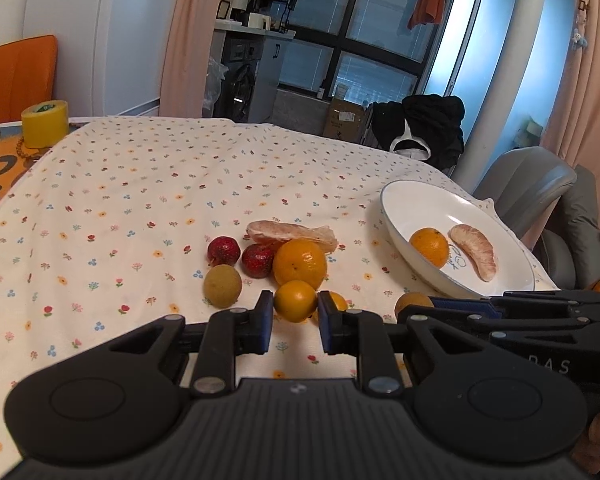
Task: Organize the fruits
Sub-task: 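Carry the brown fruit with the right gripper while the left gripper carries a kumquat to the plate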
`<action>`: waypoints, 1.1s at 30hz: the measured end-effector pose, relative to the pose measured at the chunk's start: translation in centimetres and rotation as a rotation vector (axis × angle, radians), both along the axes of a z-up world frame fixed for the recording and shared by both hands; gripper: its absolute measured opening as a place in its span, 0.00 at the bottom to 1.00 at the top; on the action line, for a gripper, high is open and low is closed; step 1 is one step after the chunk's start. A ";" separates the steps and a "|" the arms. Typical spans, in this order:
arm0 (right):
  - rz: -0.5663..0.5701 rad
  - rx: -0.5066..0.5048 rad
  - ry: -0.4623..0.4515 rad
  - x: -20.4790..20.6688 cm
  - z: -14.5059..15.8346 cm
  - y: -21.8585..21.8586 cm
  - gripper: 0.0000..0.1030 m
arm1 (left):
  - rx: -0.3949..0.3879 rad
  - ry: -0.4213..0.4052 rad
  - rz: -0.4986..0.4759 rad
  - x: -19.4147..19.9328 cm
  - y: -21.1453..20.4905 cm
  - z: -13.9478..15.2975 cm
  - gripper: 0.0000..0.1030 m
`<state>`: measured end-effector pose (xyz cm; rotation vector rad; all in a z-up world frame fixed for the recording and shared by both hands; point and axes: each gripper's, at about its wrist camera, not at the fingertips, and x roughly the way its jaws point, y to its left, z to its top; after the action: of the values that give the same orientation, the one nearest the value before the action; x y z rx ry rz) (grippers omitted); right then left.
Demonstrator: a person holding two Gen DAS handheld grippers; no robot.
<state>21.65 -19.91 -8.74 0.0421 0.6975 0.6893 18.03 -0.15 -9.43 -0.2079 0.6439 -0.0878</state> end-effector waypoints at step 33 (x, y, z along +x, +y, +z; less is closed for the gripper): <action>-0.140 0.035 -0.121 0.7 3.8 -6.5 0.21 | 0.041 -0.105 -0.080 1.5 -6.6 5.4 0.21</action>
<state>22.32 -26.39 -4.91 0.0802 0.5603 0.5646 19.57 -6.76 -4.08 -0.1369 0.5484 -0.1610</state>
